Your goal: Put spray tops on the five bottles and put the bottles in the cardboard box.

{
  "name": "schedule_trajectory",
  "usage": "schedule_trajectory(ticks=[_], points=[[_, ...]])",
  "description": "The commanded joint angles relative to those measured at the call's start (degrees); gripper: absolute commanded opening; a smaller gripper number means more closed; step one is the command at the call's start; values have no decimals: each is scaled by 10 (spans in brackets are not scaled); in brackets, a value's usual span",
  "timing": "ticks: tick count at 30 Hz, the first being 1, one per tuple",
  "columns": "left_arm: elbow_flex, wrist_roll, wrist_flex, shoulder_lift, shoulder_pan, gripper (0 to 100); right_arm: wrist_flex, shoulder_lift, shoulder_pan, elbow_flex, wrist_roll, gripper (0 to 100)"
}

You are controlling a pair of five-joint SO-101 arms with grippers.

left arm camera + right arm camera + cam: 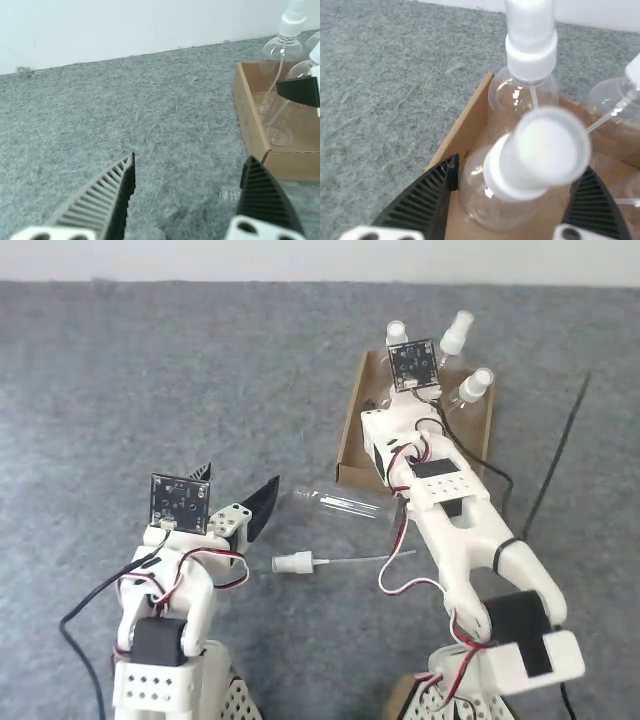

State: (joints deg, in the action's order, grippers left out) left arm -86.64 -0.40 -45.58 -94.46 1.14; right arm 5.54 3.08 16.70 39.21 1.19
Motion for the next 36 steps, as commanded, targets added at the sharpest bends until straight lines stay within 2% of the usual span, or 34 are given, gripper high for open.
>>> schedule_trajectory(ticks=[1,11,22,27,31,36], points=[[3,4,16,-7,2,313,3,62,4,-9,4,290],[3,4,16,-7,2,313,86,69,4,-108,4,289],[3,4,16,-7,2,313,230,69,0,-265,3,289],[3,4,16,-7,2,313,294,70,3,-341,-48,289],[3,4,16,-7,2,313,389,75,4,-423,-77,289],[3,4,16,-7,2,313,561,121,13,-501,-77,289]])
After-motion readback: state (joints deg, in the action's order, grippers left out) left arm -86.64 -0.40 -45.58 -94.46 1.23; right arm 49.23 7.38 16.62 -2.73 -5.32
